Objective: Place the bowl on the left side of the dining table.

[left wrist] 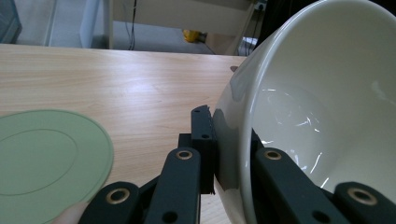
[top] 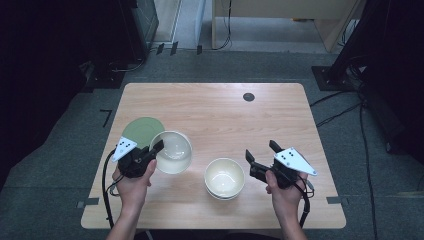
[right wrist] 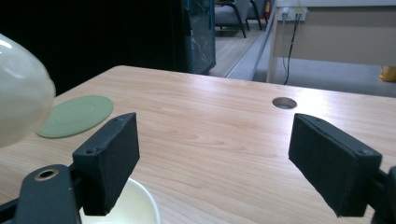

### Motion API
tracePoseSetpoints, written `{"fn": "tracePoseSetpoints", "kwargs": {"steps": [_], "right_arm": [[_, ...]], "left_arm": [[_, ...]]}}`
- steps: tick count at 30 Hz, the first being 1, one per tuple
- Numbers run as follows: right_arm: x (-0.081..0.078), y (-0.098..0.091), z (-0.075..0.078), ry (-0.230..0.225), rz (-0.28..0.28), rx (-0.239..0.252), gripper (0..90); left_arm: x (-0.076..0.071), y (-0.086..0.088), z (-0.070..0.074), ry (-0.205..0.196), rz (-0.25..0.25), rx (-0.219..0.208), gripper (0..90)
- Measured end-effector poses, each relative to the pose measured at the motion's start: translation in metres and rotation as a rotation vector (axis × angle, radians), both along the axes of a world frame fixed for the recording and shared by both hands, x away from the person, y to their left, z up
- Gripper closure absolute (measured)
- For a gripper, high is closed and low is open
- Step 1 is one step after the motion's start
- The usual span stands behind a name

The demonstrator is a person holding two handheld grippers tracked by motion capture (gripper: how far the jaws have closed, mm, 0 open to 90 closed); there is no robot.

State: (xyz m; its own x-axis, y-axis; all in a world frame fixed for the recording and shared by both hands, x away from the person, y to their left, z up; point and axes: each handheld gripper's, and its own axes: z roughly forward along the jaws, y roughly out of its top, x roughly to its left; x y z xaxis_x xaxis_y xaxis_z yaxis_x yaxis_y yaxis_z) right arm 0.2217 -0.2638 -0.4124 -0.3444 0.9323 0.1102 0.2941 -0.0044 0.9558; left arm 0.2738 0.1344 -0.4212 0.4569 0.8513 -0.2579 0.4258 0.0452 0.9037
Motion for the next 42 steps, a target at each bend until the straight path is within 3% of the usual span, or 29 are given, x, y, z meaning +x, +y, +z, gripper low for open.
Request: {"fn": "tracePoseSetpoints", "kwargs": {"steps": [15,18,31,34,36,42], "right_arm": [[0.008,-0.017,-0.021,0.035,-0.043,-0.026,16.9],[0.011,-0.023,-0.029,0.04,-0.068,-0.052,17.1],[0.018,-0.048,-0.047,0.079,-0.127,-0.064,17.6],[0.02,-0.055,-0.052,0.093,-0.144,-0.074,17.6],[0.022,-0.063,-0.058,0.11,-0.161,-0.11,17.5],[0.026,-0.082,-0.07,0.16,-0.189,-0.083,17.7]], "left_arm": [[0.006,0.019,-0.005,0.009,0.05,0.005,84.1],[0.008,0.025,-0.007,0.017,0.056,-0.005,84.1],[0.014,0.037,-0.016,0.041,0.099,-0.004,84.1],[0.016,0.042,-0.018,0.048,0.101,-0.015,84.1],[0.018,0.045,-0.02,0.052,0.116,-0.013,84.1],[0.021,0.052,-0.026,0.066,0.136,-0.008,84.1]]}}
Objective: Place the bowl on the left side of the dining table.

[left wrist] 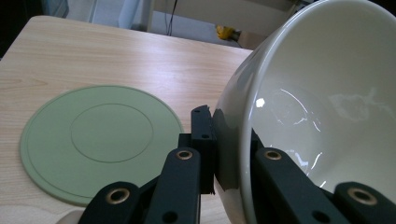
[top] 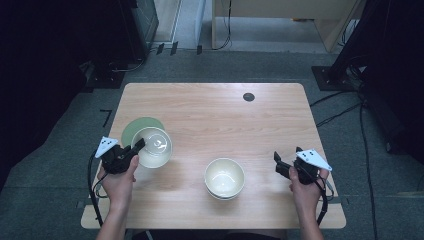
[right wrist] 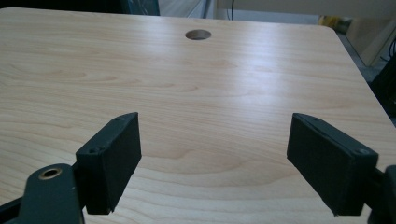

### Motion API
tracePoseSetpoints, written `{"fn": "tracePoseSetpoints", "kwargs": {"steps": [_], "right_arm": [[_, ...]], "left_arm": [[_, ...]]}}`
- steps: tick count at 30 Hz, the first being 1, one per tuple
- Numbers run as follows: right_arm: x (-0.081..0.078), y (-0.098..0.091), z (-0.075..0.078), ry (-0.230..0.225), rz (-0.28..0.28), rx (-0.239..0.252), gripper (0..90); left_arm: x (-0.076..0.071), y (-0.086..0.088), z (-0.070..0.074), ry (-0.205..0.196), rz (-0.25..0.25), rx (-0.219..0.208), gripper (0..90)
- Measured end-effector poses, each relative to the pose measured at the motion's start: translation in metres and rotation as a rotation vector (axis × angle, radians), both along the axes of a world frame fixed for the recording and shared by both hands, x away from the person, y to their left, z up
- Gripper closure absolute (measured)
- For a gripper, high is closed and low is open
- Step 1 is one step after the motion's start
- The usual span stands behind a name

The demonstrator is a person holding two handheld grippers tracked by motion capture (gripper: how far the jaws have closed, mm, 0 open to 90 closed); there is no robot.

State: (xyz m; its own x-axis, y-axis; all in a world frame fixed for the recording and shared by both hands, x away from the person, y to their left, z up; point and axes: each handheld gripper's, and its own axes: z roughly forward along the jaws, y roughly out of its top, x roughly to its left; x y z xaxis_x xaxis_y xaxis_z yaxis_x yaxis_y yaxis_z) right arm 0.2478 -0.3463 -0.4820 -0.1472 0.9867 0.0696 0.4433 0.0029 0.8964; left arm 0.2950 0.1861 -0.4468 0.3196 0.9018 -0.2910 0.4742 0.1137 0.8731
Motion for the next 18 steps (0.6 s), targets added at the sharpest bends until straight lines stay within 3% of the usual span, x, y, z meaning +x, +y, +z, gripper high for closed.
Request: {"fn": "tracePoseSetpoints", "kwargs": {"steps": [10,18], "right_arm": [[0.003,-0.022,-0.014,0.062,-0.029,0.005,17.8],[0.007,-0.031,-0.028,0.16,-0.047,-0.016,17.6]], "left_arm": [[0.006,0.009,-0.009,0.024,0.023,-0.007,84.3],[0.009,0.016,-0.012,0.046,0.035,-0.027,84.3]]}}
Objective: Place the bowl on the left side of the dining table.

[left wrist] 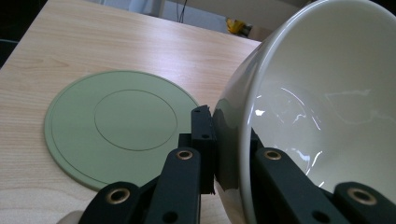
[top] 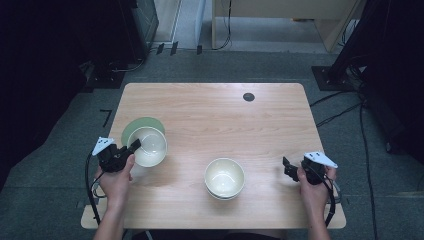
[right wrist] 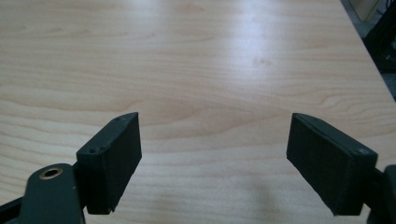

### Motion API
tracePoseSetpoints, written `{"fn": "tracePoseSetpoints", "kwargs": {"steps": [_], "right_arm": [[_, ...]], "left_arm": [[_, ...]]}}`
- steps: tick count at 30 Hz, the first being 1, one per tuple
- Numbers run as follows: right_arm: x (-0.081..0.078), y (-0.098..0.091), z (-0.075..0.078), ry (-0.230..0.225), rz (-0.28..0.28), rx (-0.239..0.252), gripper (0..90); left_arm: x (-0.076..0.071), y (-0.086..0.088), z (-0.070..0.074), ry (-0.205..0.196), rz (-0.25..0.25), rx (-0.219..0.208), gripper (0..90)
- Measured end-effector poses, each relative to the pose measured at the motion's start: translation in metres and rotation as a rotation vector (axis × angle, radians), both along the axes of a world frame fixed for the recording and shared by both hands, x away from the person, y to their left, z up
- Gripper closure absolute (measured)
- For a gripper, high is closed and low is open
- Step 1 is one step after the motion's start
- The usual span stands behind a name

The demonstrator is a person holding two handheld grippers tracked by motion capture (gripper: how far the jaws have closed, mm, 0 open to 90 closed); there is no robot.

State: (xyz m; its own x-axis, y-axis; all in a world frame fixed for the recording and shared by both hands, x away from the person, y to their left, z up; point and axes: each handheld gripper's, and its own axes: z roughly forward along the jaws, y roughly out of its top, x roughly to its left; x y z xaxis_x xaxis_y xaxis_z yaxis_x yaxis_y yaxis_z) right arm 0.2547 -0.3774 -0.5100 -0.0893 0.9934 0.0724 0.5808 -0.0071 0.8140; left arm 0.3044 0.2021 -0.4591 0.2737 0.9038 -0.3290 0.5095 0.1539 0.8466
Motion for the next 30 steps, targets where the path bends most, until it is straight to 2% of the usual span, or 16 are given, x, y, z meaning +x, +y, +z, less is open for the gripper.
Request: {"fn": "tracePoseSetpoints", "kwargs": {"steps": [1,2,7,16,18,22,30], "right_arm": [[0.001,-0.001,-0.003,0.018,-0.008,-0.027,17.4],[0.001,-0.002,-0.004,0.029,-0.012,-0.034,17.2],[-0.001,-0.012,-0.008,0.05,-0.036,-0.02,17.2],[-0.001,-0.018,-0.014,0.103,-0.011,-0.03,18.1],[-0.001,-0.018,-0.014,0.12,0.003,-0.051,18.3],[-0.001,-0.019,-0.014,0.12,0.02,-0.056,18.0],[-0.001,-0.019,-0.015,0.12,0.02,-0.056,17.9]], "left_arm": [[0.0,0.001,0.001,-0.001,0.003,-0.006,84.3],[0.0,0.002,0.001,-0.002,0.004,-0.009,84.3],[0.001,0.006,0.001,0.001,0.015,-0.016,84.3],[0.002,0.015,0.004,0.009,0.038,-0.027,84.3],[0.003,0.018,0.005,0.009,0.044,-0.023,84.3],[0.006,0.021,0.005,0.016,0.054,-0.023,84.3],[0.023,0.028,0.01,0.049,0.084,-0.028,84.3]]}}
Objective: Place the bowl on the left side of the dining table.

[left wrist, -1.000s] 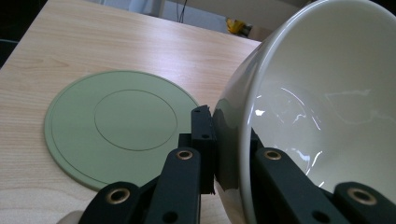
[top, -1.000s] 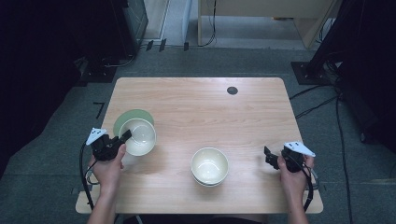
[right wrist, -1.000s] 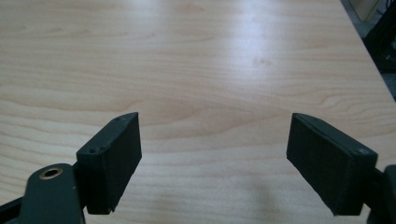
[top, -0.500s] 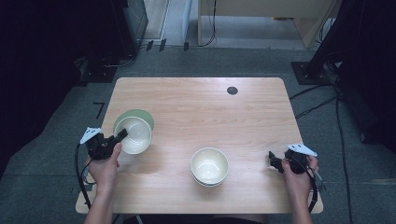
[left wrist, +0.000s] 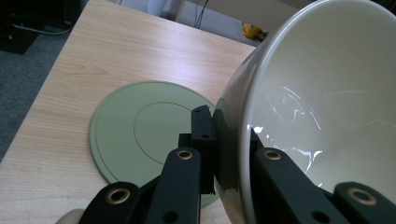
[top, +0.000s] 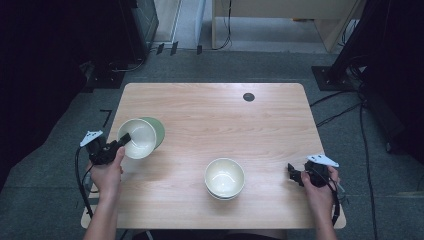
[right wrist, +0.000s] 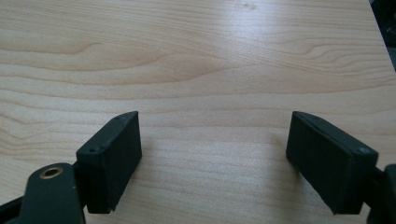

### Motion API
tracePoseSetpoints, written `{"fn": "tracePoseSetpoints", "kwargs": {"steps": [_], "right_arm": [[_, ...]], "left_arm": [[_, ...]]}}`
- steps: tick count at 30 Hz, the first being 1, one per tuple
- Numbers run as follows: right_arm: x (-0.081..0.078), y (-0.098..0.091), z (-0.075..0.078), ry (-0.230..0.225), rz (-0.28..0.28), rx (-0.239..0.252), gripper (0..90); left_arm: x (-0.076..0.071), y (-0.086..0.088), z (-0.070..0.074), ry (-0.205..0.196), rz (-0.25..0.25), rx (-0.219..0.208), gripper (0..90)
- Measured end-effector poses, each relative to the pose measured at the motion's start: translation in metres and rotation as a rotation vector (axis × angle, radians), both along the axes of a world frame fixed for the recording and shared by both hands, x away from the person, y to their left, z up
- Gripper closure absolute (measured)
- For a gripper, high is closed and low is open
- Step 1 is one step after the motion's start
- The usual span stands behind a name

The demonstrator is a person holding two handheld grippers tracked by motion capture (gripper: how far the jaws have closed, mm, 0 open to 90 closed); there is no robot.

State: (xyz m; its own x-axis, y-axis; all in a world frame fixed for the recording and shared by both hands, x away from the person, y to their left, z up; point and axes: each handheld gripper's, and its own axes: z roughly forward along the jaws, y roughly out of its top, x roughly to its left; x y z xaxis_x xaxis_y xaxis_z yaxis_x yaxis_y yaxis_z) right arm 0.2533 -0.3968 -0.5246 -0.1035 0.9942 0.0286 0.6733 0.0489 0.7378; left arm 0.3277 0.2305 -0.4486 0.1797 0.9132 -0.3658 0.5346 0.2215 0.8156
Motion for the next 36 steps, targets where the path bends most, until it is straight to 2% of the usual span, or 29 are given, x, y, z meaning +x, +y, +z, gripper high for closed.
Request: {"fn": "tracePoseSetpoints", "kwargs": {"steps": [4,9,10,11,13,15,19,20,21,23,27,30,32,36], "right_arm": [[0.0,0.0,0.0,0.0,0.0,0.0,17.8],[0.0,0.0,0.0,-0.001,0.001,0.001,17.7],[0.0,0.0,0.0,-0.001,0.001,0.001,17.7],[0.0,0.0,0.0,-0.001,0.001,0.001,17.6],[0.0,0.0,0.0,0.0,0.003,0.001,17.1],[0.001,0.0,0.0,0.001,0.004,0.001,16.5],[0.002,0.0,0.0,0.004,0.005,0.001,15.5],[0.002,-0.001,0.0,0.004,0.005,0.001,15.5],[0.002,-0.001,0.0,0.004,0.005,0.001,15.5],[0.002,-0.001,0.0,0.004,0.005,0.001,15.5],[0.002,-0.001,0.0,0.004,0.005,0.001,15.5],[0.002,-0.001,0.0,0.004,0.005,0.001,15.5],[0.002,-0.001,0.0,0.004,0.005,0.001,15.5],[0.002,0.0,0.0,0.004,0.005,0.0,15.5]], "left_arm": [[0.012,0.006,0.0,0.032,0.01,-0.004,84.3],[0.029,0.013,-0.004,0.095,0.031,-0.002,84.3],[0.029,0.013,-0.004,0.095,0.031,-0.002,84.3],[0.035,0.016,-0.006,0.125,0.029,-0.013,84.3],[0.038,0.017,-0.007,0.137,0.028,-0.012,84.3],[0.049,0.019,-0.006,0.191,0.024,-0.003,84.3],[0.063,0.022,-0.004,0.256,0.039,0.003,84.3],[0.063,0.022,-0.004,0.256,0.039,0.003,84.3],[0.069,0.023,-0.003,0.285,0.039,0.001,84.3],[0.076,0.023,-0.003,0.315,0.033,0.004,84.2],[0.086,0.023,-0.005,0.358,0.045,0.014,84.2],[0.091,0.022,-0.007,0.373,0.049,0.015,84.2],[0.096,0.021,-0.009,0.402,0.046,0.025,84.2],[0.102,0.024,-0.017,0.458,0.06,-0.024,84.2]]}}
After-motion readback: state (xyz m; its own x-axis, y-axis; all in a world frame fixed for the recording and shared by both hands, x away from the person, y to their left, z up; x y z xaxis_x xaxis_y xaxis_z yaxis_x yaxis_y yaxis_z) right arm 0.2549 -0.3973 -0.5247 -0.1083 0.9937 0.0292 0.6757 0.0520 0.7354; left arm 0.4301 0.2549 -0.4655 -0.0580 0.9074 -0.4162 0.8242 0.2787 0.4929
